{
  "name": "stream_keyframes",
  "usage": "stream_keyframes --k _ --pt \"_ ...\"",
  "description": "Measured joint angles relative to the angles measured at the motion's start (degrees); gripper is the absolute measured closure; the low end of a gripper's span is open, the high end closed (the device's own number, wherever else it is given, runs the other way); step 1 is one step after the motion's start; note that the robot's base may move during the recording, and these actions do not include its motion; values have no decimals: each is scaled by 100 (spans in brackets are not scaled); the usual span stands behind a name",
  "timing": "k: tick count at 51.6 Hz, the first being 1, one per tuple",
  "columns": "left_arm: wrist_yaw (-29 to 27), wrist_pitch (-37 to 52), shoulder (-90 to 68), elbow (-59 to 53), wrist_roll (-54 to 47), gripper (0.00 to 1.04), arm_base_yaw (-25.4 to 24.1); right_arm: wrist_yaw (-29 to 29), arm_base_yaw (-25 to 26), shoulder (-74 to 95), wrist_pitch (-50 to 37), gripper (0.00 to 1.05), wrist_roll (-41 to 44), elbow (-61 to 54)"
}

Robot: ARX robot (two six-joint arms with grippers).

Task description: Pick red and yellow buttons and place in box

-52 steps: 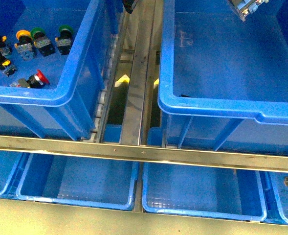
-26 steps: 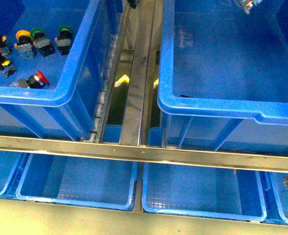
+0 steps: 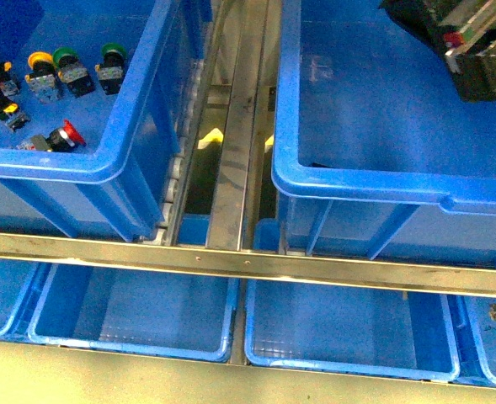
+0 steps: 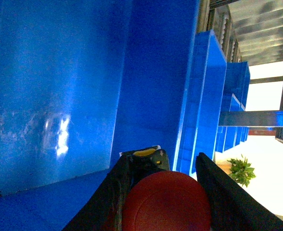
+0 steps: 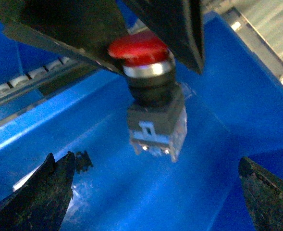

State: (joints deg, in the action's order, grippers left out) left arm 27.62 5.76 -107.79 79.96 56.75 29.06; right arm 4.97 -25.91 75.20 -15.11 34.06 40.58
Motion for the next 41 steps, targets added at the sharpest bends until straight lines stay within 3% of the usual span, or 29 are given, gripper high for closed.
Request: stream_keyframes --k 41 --pt "26 -20 -35 125 105 71 17 426 -92 1032 -1373 7 177 245"
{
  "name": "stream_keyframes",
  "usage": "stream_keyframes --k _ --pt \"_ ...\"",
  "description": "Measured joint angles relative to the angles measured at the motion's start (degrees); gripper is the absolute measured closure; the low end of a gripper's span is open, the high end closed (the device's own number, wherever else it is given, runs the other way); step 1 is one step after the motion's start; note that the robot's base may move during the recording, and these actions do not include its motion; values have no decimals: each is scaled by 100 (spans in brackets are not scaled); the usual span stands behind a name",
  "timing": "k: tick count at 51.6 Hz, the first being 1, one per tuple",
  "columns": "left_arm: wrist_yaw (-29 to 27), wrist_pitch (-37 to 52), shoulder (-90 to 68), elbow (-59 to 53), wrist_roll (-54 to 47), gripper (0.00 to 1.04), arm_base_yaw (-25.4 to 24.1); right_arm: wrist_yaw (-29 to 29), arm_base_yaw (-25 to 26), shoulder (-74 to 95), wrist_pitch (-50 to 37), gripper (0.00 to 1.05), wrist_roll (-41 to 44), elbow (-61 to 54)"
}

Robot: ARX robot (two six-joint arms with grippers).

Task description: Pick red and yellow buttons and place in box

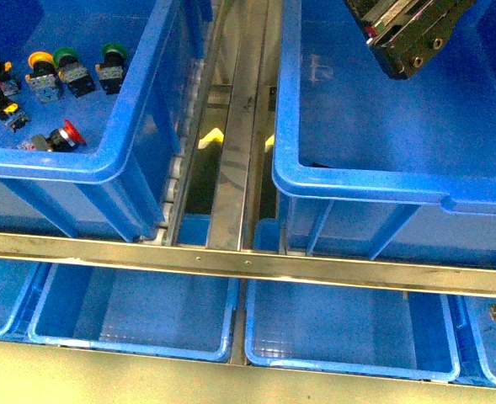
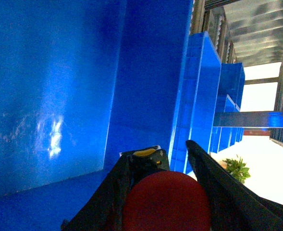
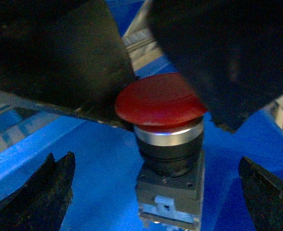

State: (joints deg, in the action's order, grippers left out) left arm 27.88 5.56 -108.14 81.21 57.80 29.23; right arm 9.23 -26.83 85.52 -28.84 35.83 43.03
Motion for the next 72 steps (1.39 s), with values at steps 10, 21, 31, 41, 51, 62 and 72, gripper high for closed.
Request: stream_keyframes --k 10,21,31,41,51,62,72 --pt "-2 0 0 0 17 71 0 24 39 42 -79 31 -7 4" --pt "-44 -11 -2 20 42 71 0 7 131 44 -109 69 -2 2" --pt "-92 -44 -9 22 87 71 20 50 142 44 -219 77 28 -61" --pt "-155 26 -87 20 52 50 28 70 175 13 -205 77 -4 -188" --pt "-199 98 -90 31 28 14 -11 177 190 -17 -142 78 -42 -254" --pt "-520 107 -26 26 -153 8 -79 170 144 -17 -101 78 -50 -306" --pt "-791 192 275 -417 -494 8 -365 168 173 -22 -98 78 -61 -380"
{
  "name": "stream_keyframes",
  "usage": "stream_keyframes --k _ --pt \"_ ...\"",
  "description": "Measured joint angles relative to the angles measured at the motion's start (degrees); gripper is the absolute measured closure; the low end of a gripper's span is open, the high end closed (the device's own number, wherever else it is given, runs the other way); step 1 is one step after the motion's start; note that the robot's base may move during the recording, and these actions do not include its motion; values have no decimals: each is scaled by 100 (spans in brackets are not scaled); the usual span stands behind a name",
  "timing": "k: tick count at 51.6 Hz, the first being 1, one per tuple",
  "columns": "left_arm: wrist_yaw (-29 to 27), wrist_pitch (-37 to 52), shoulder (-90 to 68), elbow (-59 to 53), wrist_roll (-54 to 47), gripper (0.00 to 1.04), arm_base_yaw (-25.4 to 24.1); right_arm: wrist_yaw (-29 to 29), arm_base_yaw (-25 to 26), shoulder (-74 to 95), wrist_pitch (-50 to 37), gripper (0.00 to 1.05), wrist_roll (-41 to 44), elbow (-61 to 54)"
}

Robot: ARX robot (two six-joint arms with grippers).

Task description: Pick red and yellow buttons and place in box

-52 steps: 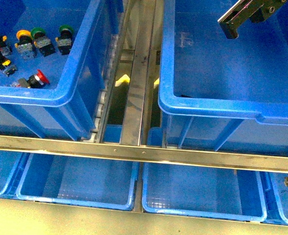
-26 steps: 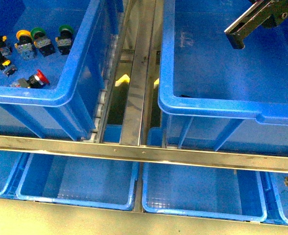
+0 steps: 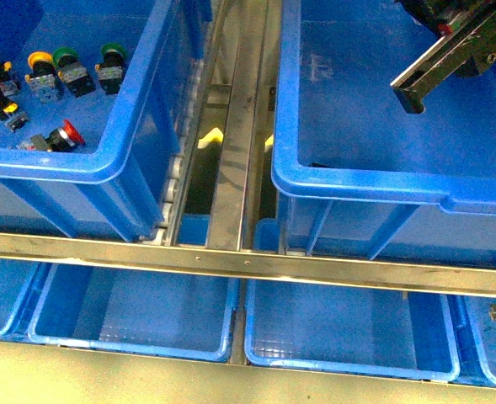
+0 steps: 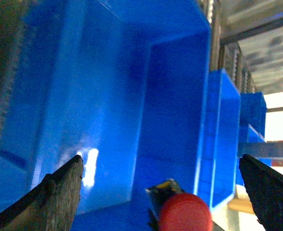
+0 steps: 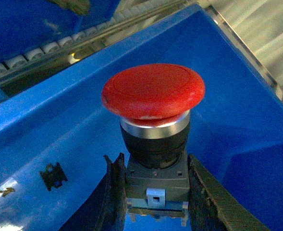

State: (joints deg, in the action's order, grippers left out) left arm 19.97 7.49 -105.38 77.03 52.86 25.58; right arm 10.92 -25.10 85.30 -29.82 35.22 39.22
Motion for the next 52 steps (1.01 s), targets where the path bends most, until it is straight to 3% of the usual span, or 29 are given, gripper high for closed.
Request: stream_keyframes --k 17,28,35,41,47,50,52 --pt "-675 -76 822 -1270 -1314 8 -498 -52 55 -2 -66 78 -76 -31" --pt "-905 540 2286 -2485 -2374 8 -756 -33 120 17 -164 78 -245 -31" --pt "-625 103 3550 -3493 -2990 8 -1554 48 236 -7 -243 78 -481 -96" --pt "-828 -57 4054 -4146 -3434 8 -2144 92 258 -17 -304 78 -688 -205" --pt "-1934 2391 4282 -5451 -4470 27 -2516 140 254 -26 -442 78 -979 -304" --pt "-2013 3429 4505 -6072 -4857 41 -2562 282 254 -28 -492 78 -1220 -339" --pt "-1996 3567 4651 -6229 -4970 48 -2557 374 249 -28 -525 78 -1392 -376"
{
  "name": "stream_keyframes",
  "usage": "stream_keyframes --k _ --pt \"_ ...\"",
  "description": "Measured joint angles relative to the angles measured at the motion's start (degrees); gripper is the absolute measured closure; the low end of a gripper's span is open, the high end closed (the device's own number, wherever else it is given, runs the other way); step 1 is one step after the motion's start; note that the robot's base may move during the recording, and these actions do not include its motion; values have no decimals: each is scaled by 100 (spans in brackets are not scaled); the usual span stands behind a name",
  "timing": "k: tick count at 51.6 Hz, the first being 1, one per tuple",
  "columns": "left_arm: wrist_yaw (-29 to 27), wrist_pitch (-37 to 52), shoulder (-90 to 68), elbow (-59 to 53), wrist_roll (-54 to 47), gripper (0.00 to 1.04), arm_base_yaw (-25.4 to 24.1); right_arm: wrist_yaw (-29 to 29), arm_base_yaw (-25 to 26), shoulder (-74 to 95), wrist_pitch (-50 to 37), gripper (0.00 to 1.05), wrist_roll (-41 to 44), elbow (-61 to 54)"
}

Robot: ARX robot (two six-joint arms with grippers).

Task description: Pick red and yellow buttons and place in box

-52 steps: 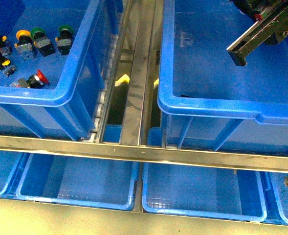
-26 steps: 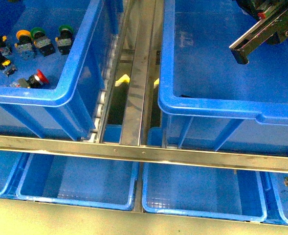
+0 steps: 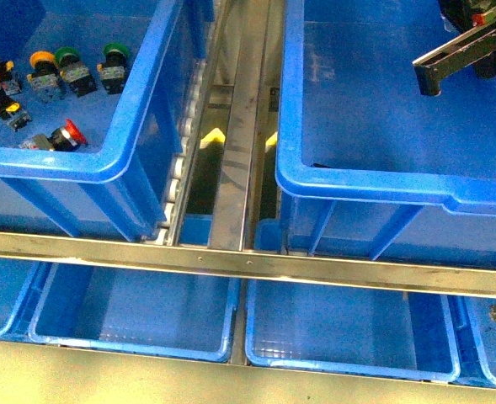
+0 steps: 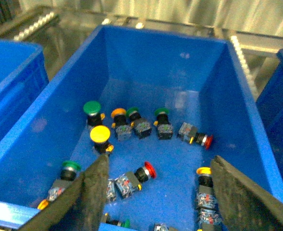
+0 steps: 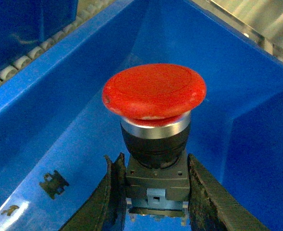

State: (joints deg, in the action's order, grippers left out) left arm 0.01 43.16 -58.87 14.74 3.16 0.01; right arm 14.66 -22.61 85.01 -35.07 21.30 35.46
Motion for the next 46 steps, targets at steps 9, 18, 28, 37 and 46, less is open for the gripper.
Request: stream_keyframes --k 9,18,28,37,46 --pt "-2 -2 463 -380 -190 75 2 120 -74 -42 -33 78 -372 -118" --pt "-42 -264 1071 -763 -232 102 -9 227 -164 -186 -52 78 -595 -201" --pt "-20 -758 1893 -1064 -245 102 -9 529 -195 -503 15 79 -850 -470" --pt "-4 -844 2256 -1311 -254 102 -7 566 -212 -654 76 79 -960 -612" --pt "-4 -1176 2684 -1355 -258 102 -7 636 -208 -688 79 79 -977 -632"
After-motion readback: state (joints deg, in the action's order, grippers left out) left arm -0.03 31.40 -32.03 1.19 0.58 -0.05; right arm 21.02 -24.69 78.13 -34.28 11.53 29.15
